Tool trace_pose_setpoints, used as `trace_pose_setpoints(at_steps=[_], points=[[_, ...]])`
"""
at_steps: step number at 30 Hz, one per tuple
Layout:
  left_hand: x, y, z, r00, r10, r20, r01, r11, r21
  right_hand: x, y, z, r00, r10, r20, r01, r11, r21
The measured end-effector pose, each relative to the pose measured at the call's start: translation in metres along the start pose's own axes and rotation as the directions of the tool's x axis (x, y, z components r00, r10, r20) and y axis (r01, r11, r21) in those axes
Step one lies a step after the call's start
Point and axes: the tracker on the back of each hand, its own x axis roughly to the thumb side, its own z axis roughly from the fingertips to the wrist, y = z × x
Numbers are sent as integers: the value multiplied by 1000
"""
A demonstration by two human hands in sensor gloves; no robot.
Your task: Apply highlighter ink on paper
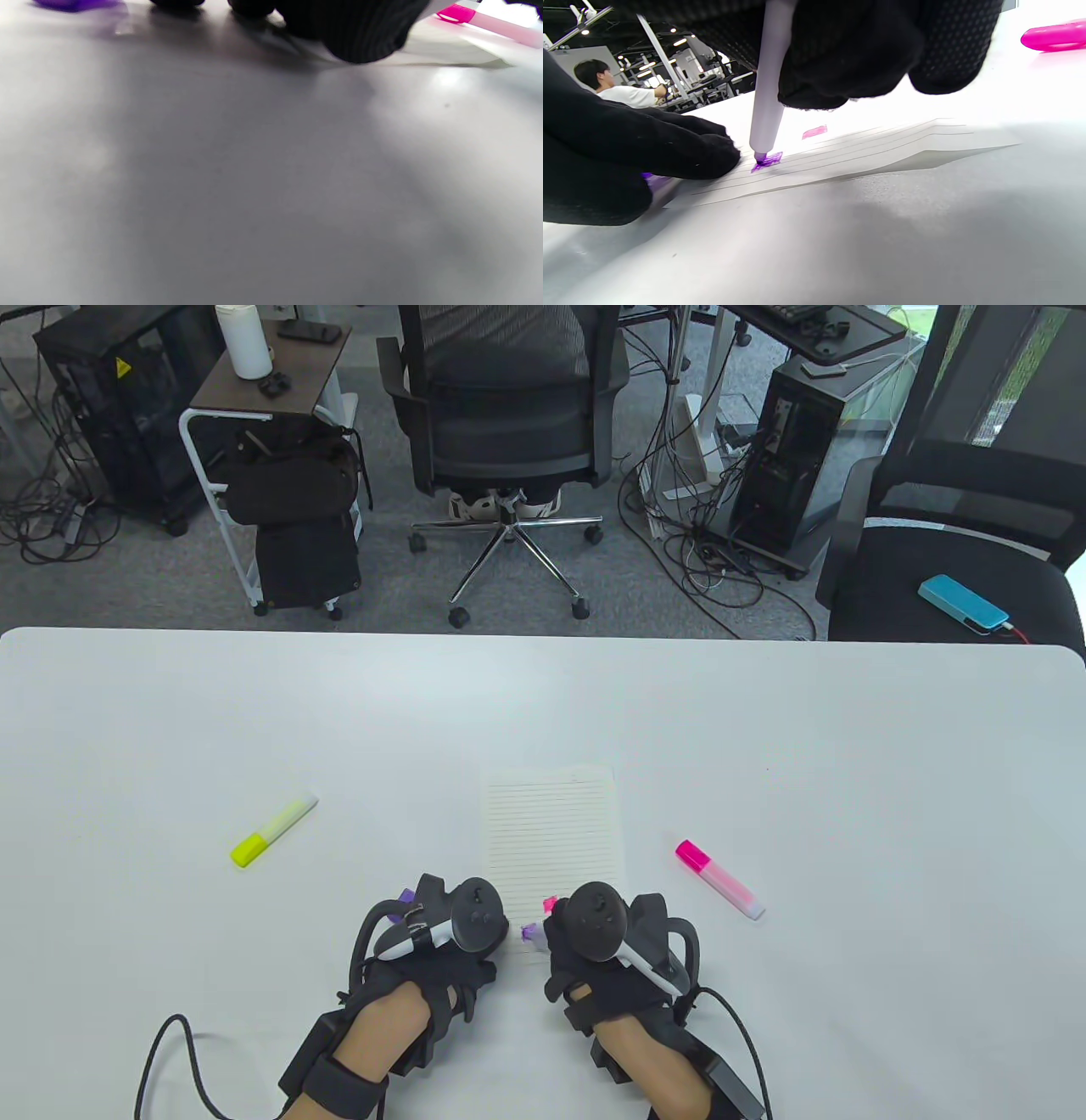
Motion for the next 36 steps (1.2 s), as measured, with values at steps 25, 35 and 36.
trace_pose_setpoints(at_steps=[25, 35, 36], points=[[0, 0, 0, 1000, -2, 1, 2, 1000, -1, -11, -2, -2, 996, -86, -34, 89, 992, 92], [0, 0, 0, 1000, -1, 2, 1, 1000, -1, -17, -2, -3, 992, -118, -51, 123, 987, 105], [0, 0, 0, 1000, -1, 1, 1, 1000, -1, -18, -1, -3, 991, -119, -53, 123, 988, 92]])
